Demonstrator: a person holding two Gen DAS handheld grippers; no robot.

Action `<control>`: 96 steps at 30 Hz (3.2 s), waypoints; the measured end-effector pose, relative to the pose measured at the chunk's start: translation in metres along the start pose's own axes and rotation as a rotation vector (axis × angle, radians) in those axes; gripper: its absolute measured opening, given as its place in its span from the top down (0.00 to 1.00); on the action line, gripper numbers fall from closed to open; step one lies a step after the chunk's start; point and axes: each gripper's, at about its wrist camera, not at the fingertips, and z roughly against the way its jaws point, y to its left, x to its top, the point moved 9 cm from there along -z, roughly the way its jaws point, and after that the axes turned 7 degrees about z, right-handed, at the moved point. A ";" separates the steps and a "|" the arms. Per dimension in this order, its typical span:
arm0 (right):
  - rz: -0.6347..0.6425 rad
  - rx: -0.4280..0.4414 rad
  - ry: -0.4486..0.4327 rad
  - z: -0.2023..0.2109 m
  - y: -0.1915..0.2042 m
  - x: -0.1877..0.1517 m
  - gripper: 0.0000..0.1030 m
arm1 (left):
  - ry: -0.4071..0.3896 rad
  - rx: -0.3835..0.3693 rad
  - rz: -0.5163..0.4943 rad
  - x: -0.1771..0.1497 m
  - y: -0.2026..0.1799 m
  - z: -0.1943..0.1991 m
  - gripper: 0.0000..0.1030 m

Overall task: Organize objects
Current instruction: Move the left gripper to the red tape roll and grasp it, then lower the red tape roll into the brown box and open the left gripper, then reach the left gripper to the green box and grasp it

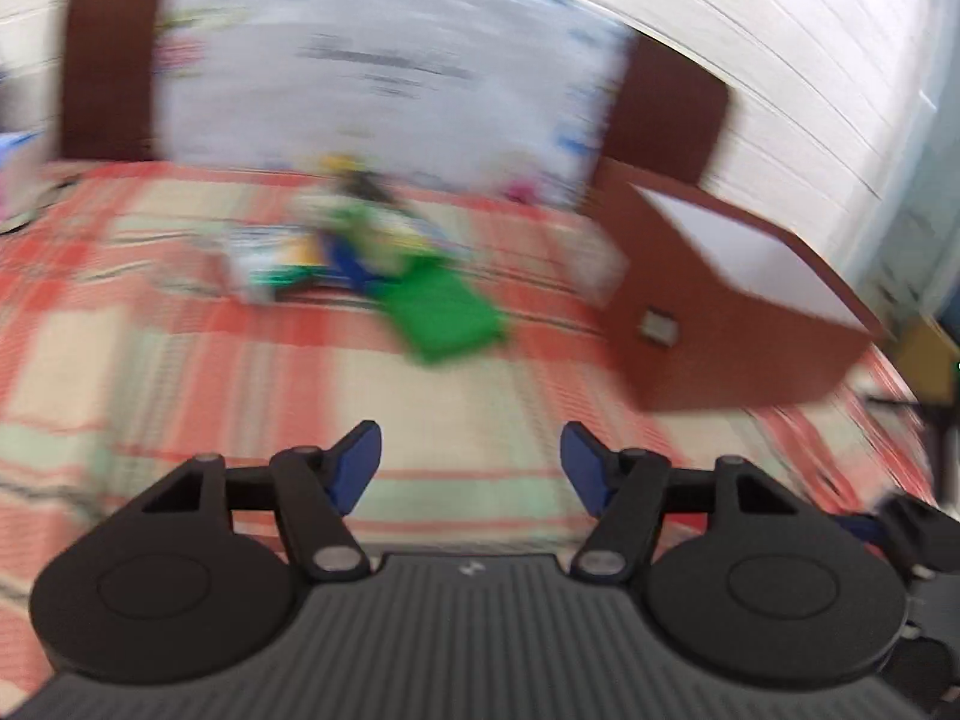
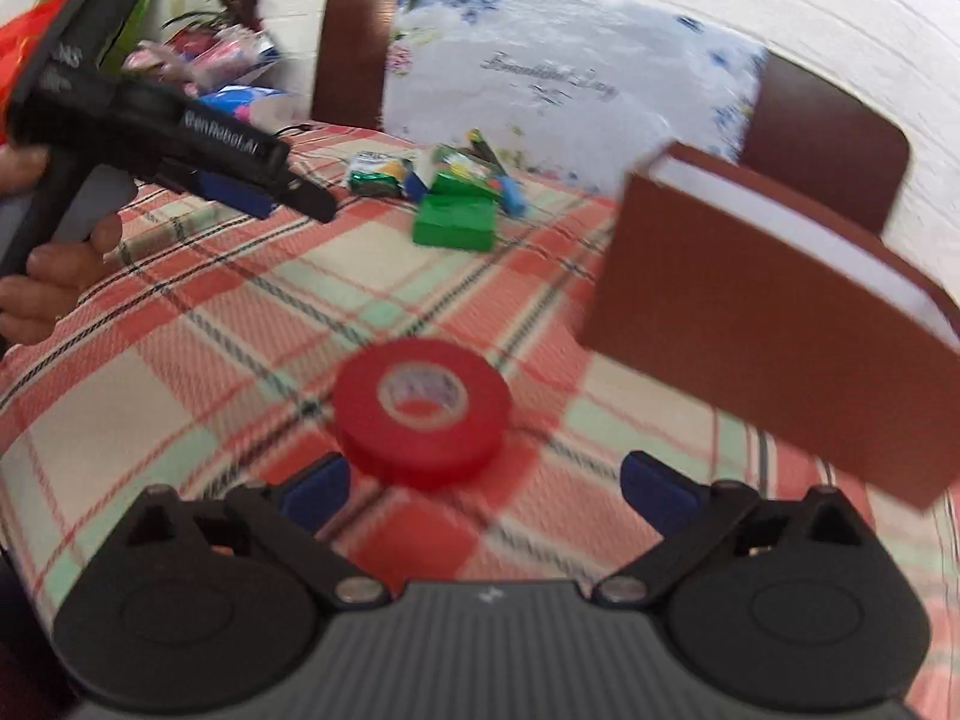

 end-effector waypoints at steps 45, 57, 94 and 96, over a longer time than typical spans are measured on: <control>-0.262 -0.218 -0.172 -0.019 -0.217 0.046 0.29 | 0.113 -0.008 -0.213 0.102 -0.203 -0.142 0.73; -0.416 -0.238 -0.240 0.063 -0.181 0.013 0.29 | 0.011 0.096 -0.220 0.072 -0.171 -0.054 0.72; -0.366 -0.070 -0.048 0.024 -0.057 0.021 0.29 | 0.042 0.318 -0.055 -0.003 0.011 -0.011 0.68; -0.344 -0.056 -0.041 0.017 -0.048 0.026 0.29 | 0.033 0.331 -0.046 -0.002 0.025 -0.011 0.64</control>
